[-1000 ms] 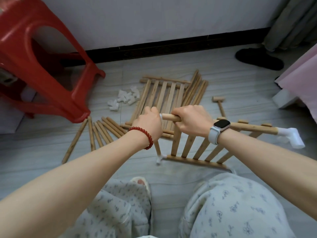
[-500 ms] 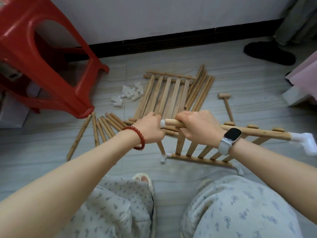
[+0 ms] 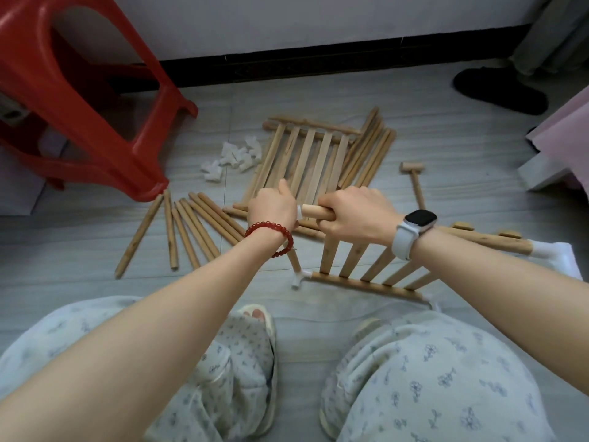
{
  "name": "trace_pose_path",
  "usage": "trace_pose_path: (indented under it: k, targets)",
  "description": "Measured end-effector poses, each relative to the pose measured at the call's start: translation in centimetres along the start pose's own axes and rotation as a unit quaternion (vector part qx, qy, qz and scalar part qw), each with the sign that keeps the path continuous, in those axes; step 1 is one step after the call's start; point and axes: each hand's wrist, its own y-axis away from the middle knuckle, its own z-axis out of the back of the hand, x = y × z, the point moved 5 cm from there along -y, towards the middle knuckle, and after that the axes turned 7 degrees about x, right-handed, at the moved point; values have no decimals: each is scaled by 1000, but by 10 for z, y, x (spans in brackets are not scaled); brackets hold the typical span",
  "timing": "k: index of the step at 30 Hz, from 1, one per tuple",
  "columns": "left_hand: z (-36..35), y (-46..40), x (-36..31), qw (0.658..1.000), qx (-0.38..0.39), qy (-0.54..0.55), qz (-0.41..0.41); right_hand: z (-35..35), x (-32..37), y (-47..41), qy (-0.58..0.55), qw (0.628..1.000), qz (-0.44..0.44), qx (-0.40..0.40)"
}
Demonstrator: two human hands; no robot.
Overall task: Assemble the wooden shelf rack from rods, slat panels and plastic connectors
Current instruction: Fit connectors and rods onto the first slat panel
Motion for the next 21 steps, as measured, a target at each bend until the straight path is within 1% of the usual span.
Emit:
trace_pose_path:
  k: [5,7,16,21]
  targets:
    - [-4,-9,4,1000,-1,15,-12,1,0,6,-30,999,3,-40]
    - [-6,-10,2,1000,-2,9,-24,2,-2,4,-25,998,1,-54]
    - [-8,-9,5,999,-3,1,-34,-4,-3,7,-29,998,-8,-51]
    - [-4,-3,5,999,-4,-11,-47,-6,3,11,-32,998,10,-48]
